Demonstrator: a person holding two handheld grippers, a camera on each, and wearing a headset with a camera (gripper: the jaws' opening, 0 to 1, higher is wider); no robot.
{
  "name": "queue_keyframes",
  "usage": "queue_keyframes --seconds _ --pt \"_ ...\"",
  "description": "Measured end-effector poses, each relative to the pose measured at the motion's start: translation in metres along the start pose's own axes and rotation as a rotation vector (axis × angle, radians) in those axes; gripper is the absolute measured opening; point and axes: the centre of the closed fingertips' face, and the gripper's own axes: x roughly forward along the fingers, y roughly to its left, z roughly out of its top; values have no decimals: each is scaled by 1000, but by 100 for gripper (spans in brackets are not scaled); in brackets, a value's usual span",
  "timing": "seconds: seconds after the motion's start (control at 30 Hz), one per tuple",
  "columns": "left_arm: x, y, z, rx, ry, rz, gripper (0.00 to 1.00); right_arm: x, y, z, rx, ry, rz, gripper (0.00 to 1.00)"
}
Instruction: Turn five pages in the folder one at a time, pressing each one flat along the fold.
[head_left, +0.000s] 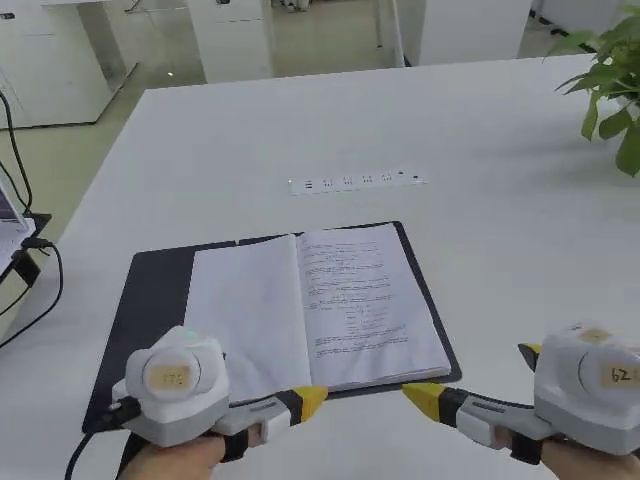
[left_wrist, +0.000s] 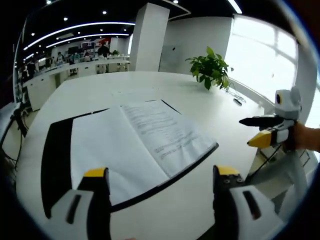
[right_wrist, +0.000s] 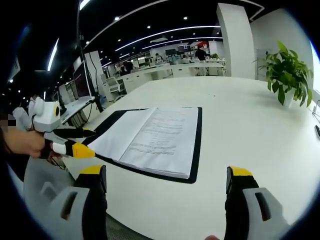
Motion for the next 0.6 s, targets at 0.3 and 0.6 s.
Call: queue_keyframes --seconds 0.3,0.6 --pt "71 -34 18 51 -31 -76 75 1 -4 -2 29 -9 8 98" --pt "122 -57 14 180 -49 -83 67 -2 -7 -4 39 -19 5 97"
